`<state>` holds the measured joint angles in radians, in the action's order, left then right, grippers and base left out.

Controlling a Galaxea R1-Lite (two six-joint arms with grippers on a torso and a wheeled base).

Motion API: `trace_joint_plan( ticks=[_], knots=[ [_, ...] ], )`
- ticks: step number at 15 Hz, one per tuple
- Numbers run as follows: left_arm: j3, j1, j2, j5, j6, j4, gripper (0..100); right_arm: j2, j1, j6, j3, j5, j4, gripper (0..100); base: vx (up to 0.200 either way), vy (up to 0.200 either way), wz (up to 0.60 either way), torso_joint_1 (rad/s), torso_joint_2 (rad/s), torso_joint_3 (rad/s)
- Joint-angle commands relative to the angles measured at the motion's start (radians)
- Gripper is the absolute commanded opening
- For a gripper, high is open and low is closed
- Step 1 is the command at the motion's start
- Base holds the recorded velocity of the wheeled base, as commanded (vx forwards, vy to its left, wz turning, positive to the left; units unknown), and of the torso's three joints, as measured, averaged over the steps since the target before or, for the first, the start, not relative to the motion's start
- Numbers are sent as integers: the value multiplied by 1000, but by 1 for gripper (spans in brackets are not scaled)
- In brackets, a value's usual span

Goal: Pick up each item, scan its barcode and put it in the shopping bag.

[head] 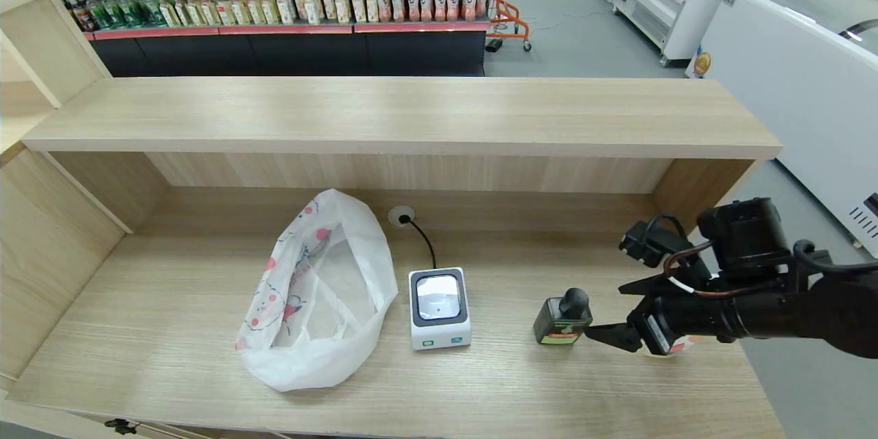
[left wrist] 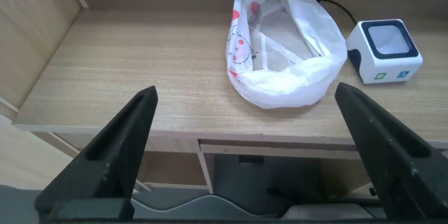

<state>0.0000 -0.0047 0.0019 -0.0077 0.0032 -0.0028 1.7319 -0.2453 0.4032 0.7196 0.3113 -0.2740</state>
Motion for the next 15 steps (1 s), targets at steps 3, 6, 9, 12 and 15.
trace_joint_plan(
  ticks=[3, 6, 9, 12, 15],
  knots=[
    [0, 0, 0, 0, 0, 0, 100, 129, -22, 20, 18, 0, -74, 100, 0, 0, 0, 0, 0, 0],
    [0, 0, 0, 0, 0, 0, 100, 186, -26, 48, 21, 0, -129, 100, 0, 0, 0, 0, 0, 0],
    [0, 0, 0, 0, 0, 0, 100, 233, -60, 46, 27, 3, -201, 100, 0, 0, 0, 0, 0, 0],
    [0, 0, 0, 0, 0, 0, 100, 282, -71, 46, 32, 63, -281, 100, 0, 0, 0, 0, 0, 0],
    [0, 0, 0, 0, 0, 0, 100, 305, -69, 46, 37, 84, -324, 100, 0, 0, 0, 0, 0, 0]
  ],
)
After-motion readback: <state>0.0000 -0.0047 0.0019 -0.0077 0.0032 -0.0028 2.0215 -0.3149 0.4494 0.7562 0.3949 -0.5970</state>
